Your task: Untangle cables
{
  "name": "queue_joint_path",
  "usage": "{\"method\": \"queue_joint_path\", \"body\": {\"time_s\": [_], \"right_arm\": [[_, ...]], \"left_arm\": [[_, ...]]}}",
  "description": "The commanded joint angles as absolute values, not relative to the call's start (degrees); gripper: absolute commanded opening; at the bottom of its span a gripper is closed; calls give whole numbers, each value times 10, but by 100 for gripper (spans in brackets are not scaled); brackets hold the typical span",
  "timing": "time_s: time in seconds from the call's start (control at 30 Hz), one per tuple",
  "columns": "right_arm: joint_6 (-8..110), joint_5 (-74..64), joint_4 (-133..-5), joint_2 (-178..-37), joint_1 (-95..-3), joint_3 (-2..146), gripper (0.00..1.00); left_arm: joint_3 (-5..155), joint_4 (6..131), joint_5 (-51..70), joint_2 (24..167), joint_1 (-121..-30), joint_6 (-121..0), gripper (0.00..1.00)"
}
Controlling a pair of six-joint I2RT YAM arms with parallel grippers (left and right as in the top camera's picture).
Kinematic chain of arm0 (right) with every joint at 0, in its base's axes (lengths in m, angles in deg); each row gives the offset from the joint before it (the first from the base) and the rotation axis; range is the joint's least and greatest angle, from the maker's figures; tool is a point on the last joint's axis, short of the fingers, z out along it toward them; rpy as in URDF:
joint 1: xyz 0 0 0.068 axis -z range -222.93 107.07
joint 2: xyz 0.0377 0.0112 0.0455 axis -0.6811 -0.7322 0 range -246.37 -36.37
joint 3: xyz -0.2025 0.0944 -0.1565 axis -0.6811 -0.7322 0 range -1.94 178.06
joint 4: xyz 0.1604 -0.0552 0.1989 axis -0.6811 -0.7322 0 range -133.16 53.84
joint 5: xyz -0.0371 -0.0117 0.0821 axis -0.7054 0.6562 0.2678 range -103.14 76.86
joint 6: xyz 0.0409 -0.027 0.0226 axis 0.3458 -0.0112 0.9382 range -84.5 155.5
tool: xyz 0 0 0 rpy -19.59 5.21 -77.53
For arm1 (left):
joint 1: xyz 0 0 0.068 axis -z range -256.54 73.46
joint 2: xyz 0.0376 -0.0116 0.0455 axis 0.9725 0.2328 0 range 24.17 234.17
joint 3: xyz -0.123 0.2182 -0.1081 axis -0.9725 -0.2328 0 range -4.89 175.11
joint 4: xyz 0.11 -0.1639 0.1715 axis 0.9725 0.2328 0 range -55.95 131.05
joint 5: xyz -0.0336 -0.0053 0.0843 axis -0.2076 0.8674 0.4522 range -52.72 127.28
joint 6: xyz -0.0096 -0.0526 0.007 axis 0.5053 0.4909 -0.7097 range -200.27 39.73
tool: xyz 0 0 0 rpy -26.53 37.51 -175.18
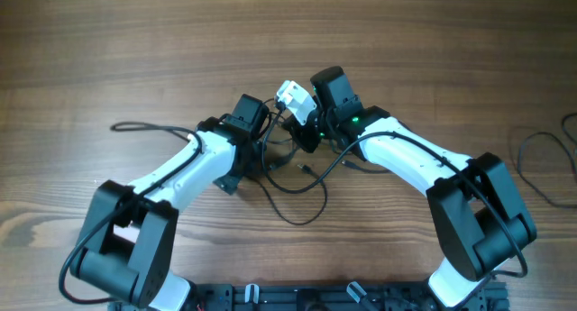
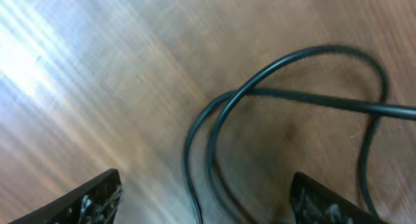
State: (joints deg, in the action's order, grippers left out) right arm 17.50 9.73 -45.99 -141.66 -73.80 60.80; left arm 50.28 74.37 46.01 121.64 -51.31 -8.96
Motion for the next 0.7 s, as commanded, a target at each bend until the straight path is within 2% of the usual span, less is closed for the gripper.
{"method": "queue_joint_path", "body": {"time_s": [0.0, 0.1, 0.2, 0.3, 0.5, 0.53, 0.67], "right_arm": [[181, 98, -465, -1407, -738, 615, 4], [182, 98, -465, -1407, -738, 615, 4], [196, 98, -465, -1407, -738, 615, 4], [197, 98, -466, -1407, -738, 615, 4], [223, 98, -468, -1407, -738, 615, 4], [226, 98, -469, -1407, -738, 615, 4], [256, 95, -474, -1388, -733, 615, 4]], "left_arm": [[507, 715, 502, 1209, -513, -392, 100], [507, 710, 514, 1193, -513, -476, 100], [506, 685, 532, 1199, -513, -484, 100], [504, 664, 532, 1209, -513, -484, 94], [495, 659, 535, 1262, -515, -484, 73], [494, 652, 535, 1283, -521, -483, 66], [494, 648, 534, 1323, -555, -452, 12]]}}
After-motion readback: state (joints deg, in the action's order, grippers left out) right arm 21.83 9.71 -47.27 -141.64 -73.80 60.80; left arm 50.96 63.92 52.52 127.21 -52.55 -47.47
